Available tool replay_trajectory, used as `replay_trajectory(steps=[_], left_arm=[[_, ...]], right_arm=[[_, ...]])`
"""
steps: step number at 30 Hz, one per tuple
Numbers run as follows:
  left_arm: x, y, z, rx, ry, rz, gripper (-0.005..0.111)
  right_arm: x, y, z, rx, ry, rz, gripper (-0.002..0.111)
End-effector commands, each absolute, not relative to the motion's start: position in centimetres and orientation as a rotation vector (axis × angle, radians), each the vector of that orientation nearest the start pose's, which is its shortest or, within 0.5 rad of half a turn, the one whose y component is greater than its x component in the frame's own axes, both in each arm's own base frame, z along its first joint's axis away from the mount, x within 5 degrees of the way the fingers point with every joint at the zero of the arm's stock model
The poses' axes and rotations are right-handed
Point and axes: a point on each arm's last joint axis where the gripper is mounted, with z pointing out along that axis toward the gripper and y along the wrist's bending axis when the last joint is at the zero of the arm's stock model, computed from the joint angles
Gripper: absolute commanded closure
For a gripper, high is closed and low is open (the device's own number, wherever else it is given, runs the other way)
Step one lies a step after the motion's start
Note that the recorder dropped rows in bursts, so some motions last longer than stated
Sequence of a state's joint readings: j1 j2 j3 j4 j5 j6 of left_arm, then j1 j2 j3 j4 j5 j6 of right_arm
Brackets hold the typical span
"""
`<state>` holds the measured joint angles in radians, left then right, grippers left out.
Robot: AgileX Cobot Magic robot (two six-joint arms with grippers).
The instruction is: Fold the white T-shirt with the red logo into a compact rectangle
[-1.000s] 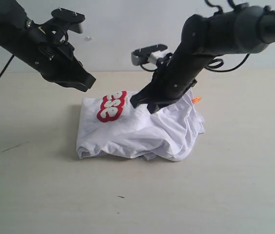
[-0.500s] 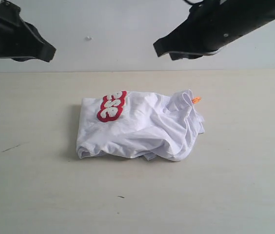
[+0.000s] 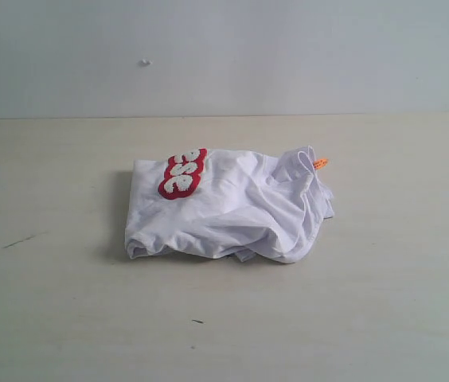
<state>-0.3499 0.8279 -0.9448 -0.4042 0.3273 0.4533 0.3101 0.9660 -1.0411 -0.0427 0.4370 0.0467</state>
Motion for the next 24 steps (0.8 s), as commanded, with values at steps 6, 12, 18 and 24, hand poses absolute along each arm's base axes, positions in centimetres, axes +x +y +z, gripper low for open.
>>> replay_trajectory(steps=[6,12,18,24], left_arm=[[7.0,-3.5,46.1,0.301,1.289,-0.373,0.107],[0.4,-0.6,47.9,0.212,0.993,-0.362,0.107],[-6.6,1.9,47.3,0.179,0.782,-0.362,0.107],[-11.6,4.1,46.5,0.112,0.558,-0.329,0.107]], right_arm=[[10.2,2.5,46.3,-0.167,1.504,0.19,0.108],[2.3,-0.1,48.1,-0.119,1.246,0.223,0.108],[-5.7,-2.7,47.4,-0.079,1.031,0.226,0.108],[-12.3,-4.7,46.3,-0.057,0.751,0.219,0.108]])
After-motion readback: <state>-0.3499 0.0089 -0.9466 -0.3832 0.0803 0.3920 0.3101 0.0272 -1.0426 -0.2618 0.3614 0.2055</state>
